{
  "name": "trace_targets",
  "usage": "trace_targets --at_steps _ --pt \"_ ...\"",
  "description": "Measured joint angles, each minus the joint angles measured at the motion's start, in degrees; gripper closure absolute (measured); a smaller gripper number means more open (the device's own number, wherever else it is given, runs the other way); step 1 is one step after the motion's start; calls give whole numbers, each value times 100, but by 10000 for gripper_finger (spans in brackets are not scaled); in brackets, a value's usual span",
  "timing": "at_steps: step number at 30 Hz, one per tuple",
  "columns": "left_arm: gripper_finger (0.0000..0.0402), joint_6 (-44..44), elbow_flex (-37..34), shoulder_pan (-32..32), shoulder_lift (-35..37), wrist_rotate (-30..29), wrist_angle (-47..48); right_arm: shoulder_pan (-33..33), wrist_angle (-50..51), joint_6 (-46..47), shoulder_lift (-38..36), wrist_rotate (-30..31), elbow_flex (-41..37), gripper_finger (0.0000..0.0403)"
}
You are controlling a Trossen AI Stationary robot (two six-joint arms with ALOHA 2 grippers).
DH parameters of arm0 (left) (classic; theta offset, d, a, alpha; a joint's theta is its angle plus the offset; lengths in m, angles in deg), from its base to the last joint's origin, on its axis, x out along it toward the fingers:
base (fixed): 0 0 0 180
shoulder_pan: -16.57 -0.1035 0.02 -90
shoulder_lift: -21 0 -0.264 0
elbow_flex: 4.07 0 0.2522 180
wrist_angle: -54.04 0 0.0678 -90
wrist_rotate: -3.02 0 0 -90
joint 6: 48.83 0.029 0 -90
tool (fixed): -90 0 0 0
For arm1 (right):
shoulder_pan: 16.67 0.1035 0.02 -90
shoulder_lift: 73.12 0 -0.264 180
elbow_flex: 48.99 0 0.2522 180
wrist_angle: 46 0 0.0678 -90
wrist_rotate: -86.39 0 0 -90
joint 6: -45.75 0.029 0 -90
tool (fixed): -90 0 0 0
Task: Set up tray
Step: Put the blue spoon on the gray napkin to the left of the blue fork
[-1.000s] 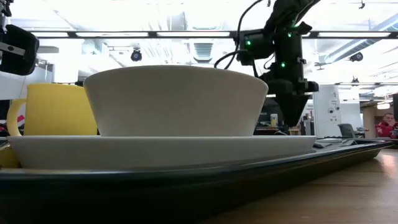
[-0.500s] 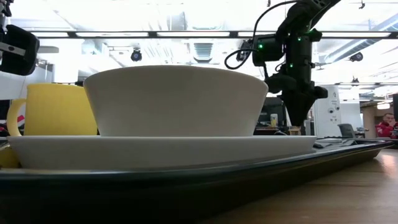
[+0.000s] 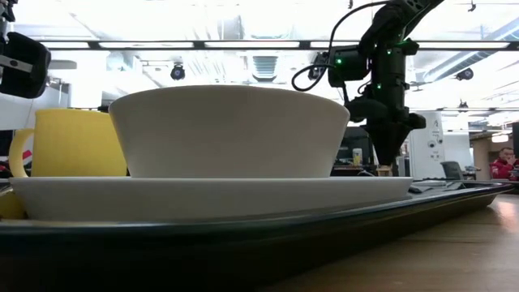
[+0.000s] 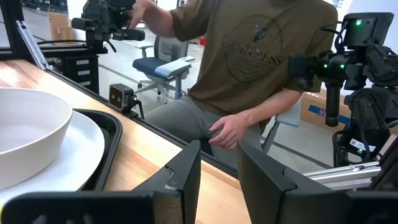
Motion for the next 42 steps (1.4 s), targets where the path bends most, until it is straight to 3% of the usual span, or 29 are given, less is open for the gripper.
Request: trace_targets --at_steps 19,32,42 --pt "313 0 0 -2 -1 -3 -1 -8 -61 -684 7 16 -11 335" --pt "313 1 0 0 -1 -8 1 4 -74 -726 9 105 -178 243" --pt "313 0 0 -1 1 -11 0 149 -284 -650 11 107 -525 237"
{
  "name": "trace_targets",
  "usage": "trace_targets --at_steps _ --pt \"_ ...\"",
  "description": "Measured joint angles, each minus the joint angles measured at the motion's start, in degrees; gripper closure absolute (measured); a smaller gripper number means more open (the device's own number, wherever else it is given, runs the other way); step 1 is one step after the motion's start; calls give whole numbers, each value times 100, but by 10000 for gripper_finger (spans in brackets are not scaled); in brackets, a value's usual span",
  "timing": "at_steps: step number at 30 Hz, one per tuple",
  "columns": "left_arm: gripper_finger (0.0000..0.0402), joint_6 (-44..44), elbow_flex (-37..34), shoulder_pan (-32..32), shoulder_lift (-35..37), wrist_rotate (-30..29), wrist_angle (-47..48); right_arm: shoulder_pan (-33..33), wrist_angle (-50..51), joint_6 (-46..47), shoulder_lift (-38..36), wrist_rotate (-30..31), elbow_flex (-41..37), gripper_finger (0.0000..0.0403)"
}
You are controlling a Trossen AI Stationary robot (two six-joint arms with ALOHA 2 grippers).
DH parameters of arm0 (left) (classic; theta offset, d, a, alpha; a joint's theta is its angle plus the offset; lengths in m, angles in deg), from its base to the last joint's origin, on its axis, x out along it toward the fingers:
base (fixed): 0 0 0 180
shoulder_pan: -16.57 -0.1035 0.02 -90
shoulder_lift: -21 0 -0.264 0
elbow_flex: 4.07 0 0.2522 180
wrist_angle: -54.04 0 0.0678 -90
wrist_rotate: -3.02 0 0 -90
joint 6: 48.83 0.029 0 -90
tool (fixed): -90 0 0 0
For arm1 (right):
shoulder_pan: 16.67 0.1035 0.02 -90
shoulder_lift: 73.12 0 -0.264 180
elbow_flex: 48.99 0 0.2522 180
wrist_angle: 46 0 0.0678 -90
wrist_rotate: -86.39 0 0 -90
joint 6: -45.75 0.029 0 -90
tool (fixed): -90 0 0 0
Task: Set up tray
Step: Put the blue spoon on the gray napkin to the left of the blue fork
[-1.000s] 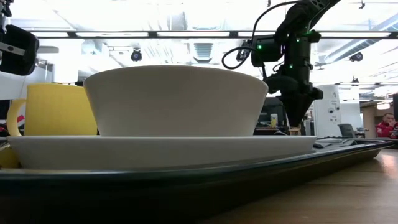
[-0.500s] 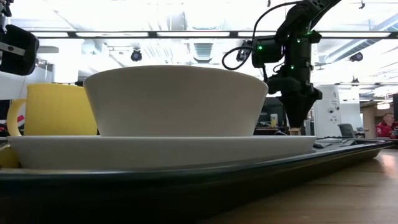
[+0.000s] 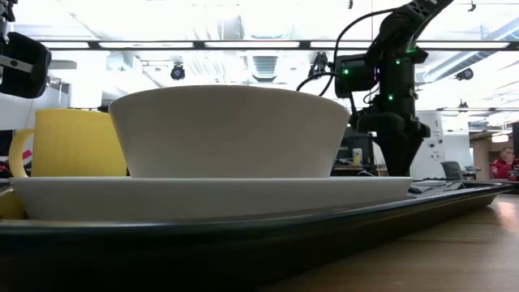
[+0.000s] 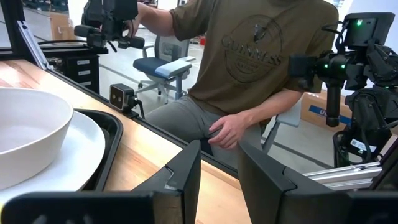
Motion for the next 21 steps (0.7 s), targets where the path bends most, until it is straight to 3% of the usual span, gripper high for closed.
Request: trace_targets --at_steps 21 --pt "313 1 0 0 -2 -6 0 216 -438 212 0 0 -453 262"
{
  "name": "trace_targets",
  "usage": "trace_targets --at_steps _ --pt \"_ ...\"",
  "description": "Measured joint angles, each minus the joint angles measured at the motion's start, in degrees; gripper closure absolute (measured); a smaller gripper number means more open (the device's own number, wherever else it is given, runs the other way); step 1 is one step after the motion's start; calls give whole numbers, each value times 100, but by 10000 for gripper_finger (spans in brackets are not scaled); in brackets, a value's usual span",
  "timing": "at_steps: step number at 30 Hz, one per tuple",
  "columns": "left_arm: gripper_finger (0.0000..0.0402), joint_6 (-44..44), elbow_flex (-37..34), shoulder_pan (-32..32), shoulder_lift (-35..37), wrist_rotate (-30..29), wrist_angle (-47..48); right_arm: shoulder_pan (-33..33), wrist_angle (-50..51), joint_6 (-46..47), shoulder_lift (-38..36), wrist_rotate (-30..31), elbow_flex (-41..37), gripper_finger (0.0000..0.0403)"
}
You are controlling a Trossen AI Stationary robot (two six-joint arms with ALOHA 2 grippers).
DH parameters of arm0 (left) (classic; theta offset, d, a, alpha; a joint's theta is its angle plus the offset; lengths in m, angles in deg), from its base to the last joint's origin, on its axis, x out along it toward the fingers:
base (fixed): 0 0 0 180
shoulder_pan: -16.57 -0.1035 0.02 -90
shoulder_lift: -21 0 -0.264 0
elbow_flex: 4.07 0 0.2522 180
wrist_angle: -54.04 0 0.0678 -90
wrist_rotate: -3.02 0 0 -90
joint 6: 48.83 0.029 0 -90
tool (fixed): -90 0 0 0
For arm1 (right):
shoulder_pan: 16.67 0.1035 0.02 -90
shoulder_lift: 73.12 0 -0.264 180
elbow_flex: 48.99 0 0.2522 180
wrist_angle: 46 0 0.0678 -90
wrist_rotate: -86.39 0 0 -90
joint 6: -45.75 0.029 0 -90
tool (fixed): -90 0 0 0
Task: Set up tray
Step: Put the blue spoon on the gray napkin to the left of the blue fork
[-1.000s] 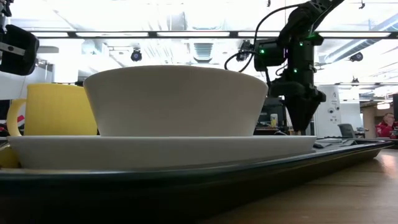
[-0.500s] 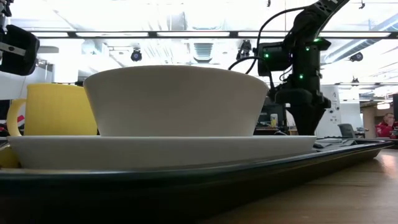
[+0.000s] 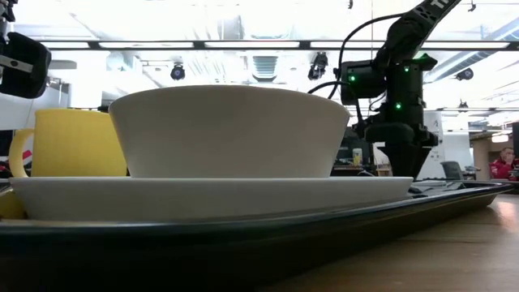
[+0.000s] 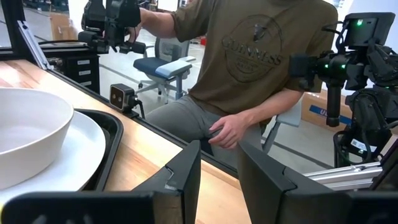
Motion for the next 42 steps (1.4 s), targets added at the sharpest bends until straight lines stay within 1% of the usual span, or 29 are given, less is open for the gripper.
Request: trace_targets --at_steps 9,13,16,22,23,33,42 --pt "313 -1 0 -1 0 15 0 26 -45 42 0 16 -176 265" --pt "313 -1 0 0 1 15 1 26 -32 39 0 13 -215 275" --pt "313 -1 0 1 1 13 1 26 -30 18 0 13 -222 294" --pt "313 -1 0 0 0 13 1 26 -28 3 -2 2 -220 356" --pt "313 -1 0 -1 0 13 1 26 -25 -11 -4 0 -218 361" --pt "313 -1 0 -1 0 11 1 26 -31 -136 -4 48 -184 361" --pt "313 -1 0 1 0 9 1 105 35 21 -13 51 123 361"
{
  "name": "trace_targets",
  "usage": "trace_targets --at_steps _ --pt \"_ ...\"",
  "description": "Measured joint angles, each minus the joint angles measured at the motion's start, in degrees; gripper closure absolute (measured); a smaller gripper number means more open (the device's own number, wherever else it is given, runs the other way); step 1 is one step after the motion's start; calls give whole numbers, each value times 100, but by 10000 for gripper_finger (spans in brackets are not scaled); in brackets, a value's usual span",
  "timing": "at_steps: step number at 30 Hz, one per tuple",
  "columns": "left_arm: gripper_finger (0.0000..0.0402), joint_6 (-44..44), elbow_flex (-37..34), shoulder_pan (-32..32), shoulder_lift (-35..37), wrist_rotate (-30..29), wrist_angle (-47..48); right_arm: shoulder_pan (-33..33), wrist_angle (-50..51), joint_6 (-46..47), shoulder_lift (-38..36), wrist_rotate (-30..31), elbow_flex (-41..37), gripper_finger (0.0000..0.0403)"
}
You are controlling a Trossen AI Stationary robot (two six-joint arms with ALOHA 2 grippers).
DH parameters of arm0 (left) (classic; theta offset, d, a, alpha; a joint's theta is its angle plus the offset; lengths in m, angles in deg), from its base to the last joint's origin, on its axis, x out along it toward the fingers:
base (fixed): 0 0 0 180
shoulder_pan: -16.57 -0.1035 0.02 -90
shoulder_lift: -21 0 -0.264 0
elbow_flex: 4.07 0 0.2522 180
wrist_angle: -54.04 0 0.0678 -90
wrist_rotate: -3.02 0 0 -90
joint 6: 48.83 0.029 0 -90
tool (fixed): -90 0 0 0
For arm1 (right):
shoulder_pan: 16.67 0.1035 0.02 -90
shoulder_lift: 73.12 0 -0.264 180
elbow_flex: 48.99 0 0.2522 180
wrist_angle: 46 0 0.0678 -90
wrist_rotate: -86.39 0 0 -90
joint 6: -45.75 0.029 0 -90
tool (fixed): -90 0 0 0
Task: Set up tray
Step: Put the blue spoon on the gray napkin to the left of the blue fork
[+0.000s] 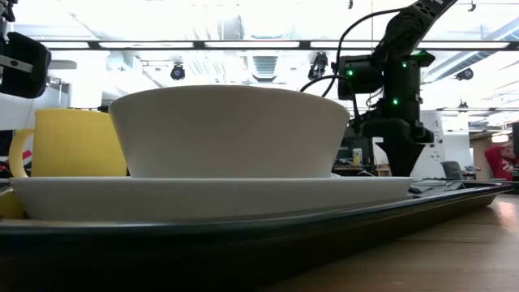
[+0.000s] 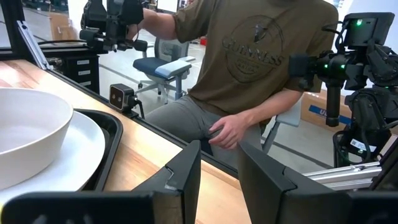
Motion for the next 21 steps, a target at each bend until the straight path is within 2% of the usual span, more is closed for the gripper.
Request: trace_targets --at_steps 21 --pt "313 1 0 0 1 -17 0 1217 648 1314 0 -37 701 361"
